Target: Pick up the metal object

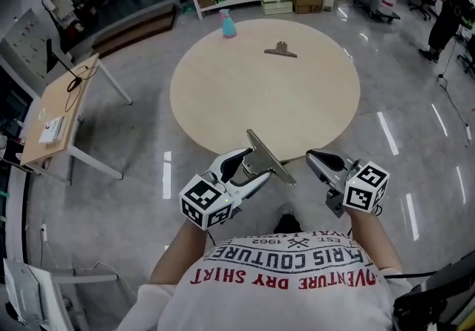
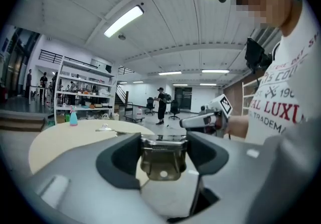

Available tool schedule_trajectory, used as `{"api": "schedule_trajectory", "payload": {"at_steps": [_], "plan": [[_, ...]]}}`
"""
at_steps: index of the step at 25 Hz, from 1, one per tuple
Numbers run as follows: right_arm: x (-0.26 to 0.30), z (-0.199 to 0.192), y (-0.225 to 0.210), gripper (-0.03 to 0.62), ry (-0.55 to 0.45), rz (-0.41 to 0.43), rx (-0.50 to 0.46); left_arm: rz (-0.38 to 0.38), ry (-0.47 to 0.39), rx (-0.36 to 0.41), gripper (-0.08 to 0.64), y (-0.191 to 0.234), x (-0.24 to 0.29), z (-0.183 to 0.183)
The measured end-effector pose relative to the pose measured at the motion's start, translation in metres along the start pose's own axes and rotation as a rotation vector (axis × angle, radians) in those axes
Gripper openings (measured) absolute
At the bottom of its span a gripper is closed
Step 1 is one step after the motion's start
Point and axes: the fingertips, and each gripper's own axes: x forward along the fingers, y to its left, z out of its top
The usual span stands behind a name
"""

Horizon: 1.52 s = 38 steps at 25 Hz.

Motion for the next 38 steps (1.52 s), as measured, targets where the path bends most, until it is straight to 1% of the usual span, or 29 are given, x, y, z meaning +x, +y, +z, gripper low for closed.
{"api": "schedule_trajectory", "payload": {"at_steps": [4, 7, 10, 14, 19, 26, 32, 38], "plan": [[-0.003, 0.004, 0.029, 0.002, -0.001, 0.016, -0.039, 0.013, -0.020, 0.007, 0.282, -0.016, -0.019, 0.001], [-0.007, 0.003, 0.037, 0.002, 0.000, 0.016, -0.047, 0.013, -0.028, 0.018, 0.281, -0.026, -0.022, 0.002], [-0.006, 0.005, 0.039, 0.001, 0.003, 0.016, -0.054, 0.013, -0.031, 0.019, 0.282, -0.028, -0.024, 0.004], [-0.004, 0.002, 0.041, 0.000, 0.012, 0.031, -0.058, 0.032, -0.040, 0.008, 0.281, -0.025, -0.028, 0.003], [-0.001, 0.004, 0.043, 0.001, 0.026, 0.045, -0.072, 0.047, -0.038, 0.015, 0.281, -0.023, -0.030, 0.006], [0.000, -0.002, 0.036, 0.000, 0.043, 0.041, -0.081, 0.052, -0.031, 0.014, 0.281, -0.018, -0.024, 0.000], [0.002, 0.000, 0.037, 0.000, 0.052, 0.044, -0.087, 0.055, -0.025, 0.019, 0.281, -0.015, -0.026, 0.000], [0.003, -0.002, 0.039, 0.000, 0.070, 0.045, -0.090, 0.063, -0.039, 0.013, 0.281, -0.014, -0.029, 0.004]]}}
